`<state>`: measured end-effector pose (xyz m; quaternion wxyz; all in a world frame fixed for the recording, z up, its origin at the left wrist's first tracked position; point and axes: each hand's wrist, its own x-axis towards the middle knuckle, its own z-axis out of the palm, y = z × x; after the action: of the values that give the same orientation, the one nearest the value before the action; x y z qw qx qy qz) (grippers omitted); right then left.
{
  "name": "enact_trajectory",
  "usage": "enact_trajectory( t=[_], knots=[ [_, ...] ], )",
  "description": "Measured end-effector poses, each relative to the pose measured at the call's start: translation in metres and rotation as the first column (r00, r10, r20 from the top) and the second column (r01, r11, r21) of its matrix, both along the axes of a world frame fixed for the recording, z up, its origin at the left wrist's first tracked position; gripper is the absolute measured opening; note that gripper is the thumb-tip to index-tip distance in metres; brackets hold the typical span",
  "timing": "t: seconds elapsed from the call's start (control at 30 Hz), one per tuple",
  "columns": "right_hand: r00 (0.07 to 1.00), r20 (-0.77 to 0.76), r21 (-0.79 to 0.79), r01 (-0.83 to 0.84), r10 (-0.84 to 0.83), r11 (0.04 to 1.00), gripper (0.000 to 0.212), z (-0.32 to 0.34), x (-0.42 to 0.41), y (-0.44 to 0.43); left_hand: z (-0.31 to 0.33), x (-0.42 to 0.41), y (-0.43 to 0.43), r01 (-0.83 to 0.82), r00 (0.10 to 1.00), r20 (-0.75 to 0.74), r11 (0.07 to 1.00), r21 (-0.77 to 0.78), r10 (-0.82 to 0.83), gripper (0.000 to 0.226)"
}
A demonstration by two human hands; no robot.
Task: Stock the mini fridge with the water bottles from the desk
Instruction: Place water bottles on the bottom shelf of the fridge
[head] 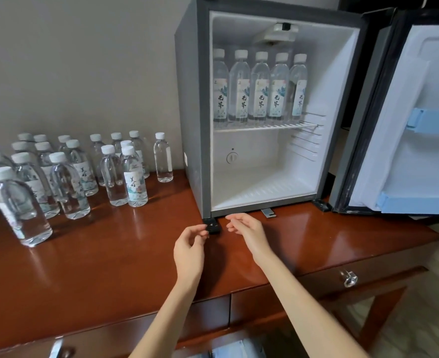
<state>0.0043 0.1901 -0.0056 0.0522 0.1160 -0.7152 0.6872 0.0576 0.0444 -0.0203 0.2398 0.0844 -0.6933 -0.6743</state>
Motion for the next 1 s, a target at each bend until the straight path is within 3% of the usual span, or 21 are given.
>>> enact_trajectory(
  t=[0.13,0.43,0.67,1.0],
  knots=[
    [1.0,0.003,0.029,0.005,-0.005,1.0,0.017,0.0,0.003,-0.003,-0.003,0.002,0.003,0.048,0.999,0.015,0.996,-0.069,-0.047,0.03],
    [0.995,0.024,0.081,-0.099,0.097,0.992,0.017,0.0,0.01,-0.035,-0.002,0.009,-0.029,0.062,0.998,0.0,0.997,-0.051,-0.062,0.033],
    [0.971,0.057,0.175,-0.239,0.232,0.955,0.018,-0.005,0.011,-0.093,0.003,0.029,-0.11,-0.096,0.995,0.03,0.991,-0.094,0.099,0.037],
    [0.968,0.051,0.15,-0.252,0.247,0.956,0.017,-0.004,0.001,-0.166,0.005,0.034,-0.174,-0.283,0.958,0.021,0.951,-0.127,0.287,0.035]
  ],
)
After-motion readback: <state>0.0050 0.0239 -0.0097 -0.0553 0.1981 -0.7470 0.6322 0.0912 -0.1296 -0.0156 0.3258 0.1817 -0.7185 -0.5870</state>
